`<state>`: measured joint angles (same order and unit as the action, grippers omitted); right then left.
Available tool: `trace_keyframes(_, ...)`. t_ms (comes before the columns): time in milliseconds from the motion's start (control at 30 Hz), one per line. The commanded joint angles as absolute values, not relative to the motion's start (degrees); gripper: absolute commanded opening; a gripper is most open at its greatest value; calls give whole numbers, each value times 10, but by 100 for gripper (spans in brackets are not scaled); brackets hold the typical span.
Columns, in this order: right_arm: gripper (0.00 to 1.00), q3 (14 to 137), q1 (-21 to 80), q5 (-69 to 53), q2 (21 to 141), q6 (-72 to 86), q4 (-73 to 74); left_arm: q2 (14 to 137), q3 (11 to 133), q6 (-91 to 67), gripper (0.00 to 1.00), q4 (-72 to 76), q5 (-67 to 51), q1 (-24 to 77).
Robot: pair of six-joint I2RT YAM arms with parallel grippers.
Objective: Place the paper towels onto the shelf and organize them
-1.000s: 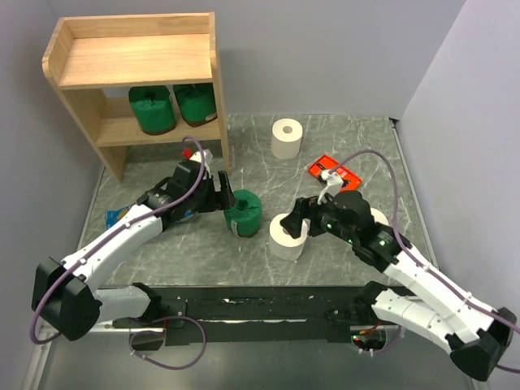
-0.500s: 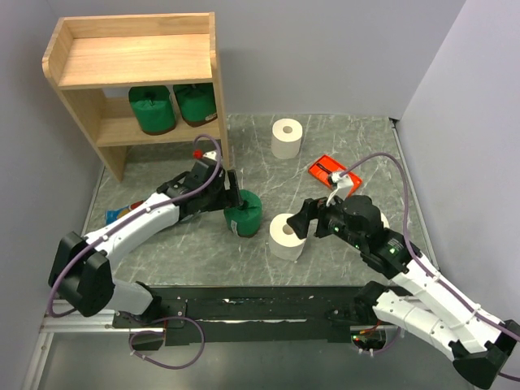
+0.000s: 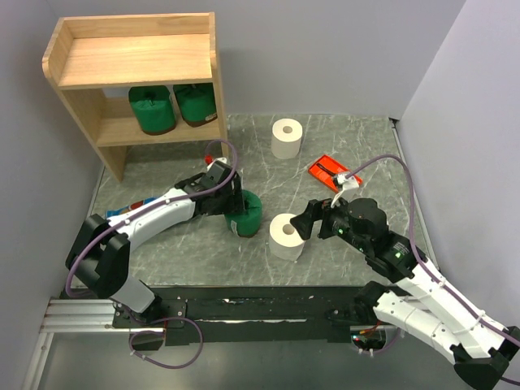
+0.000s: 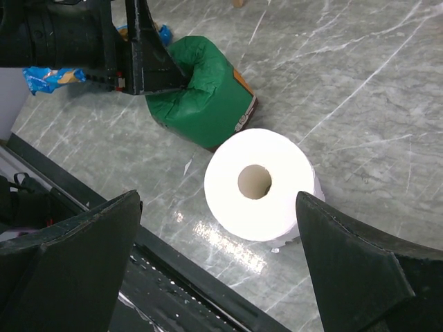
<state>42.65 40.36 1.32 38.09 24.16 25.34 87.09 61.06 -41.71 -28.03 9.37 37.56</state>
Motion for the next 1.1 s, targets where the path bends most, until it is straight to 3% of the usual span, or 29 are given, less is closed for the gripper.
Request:
trace_keyframes(0,100,429,406,28,374,240,247,867,623,-426,70,-261,107,383)
trace_keyframes(233,100,427,406,30,367,240,248,866,634,-423,55,-258,91,385)
trace_keyframes(400,100,428,406,35,364,237,250,857,639,-422,50,-257,77,385)
trace_keyframes(833,100,429,406,43,344,239,260,812,736,-412,45,-319,98,372)
trace_keyframes(1067,100,433,406,43,333,238,268,735,761,-405,43,-352,106,275)
